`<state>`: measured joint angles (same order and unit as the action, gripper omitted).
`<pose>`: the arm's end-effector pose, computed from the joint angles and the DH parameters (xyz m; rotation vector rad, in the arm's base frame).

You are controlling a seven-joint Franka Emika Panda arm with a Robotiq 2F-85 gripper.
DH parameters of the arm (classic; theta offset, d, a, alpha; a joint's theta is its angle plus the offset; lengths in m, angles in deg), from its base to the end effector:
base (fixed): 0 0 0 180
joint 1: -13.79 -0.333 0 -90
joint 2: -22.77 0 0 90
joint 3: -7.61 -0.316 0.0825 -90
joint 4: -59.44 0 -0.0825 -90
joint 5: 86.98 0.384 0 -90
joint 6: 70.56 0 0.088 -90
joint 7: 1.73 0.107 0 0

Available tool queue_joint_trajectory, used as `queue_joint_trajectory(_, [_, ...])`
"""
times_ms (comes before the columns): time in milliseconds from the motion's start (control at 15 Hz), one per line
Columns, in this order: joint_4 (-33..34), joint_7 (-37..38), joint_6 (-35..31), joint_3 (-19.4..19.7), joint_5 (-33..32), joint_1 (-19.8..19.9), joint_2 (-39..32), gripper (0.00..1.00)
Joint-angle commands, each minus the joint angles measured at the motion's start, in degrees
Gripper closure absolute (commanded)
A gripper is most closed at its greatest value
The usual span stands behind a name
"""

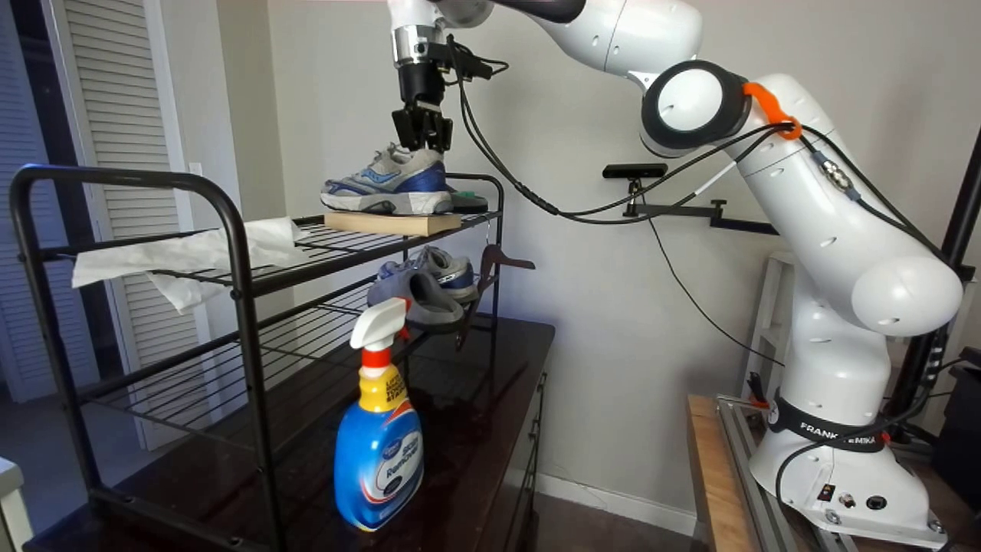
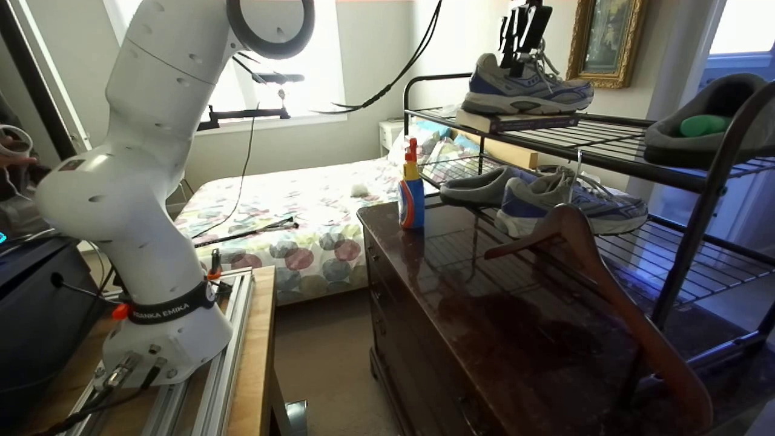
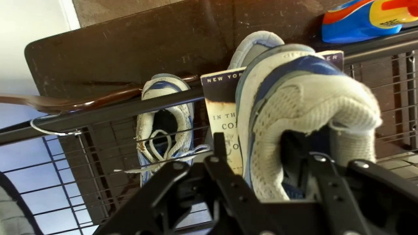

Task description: Pick up the sneaker from the countertop and put it on the book on the topmost shelf.

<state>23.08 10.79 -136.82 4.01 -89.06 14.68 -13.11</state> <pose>0.6688 0.0082 0.6211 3.1124 -0.3030 -0.1614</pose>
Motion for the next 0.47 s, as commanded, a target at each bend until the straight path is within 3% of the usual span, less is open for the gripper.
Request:
queue_joint_trajectory(0, [0.75,0.42,3.20,-0.07,-0.15,-0.41,5.78,0.20])
queue_joint_trajectory(200, [1.56,-3.93,0.37,-0.34,-2.85,-2.86,11.50,0.02])
queue_joint_trajectory(267, [1.86,-1.80,1.19,-0.03,-0.80,-1.39,7.99,0.00])
queue_joint_trajectory(333, [1.99,-1.84,1.40,-0.03,-0.86,-1.88,9.60,0.11])
queue_joint_trajectory(400, [1.97,-1.77,1.55,-0.02,-0.86,-2.00,10.18,0.04])
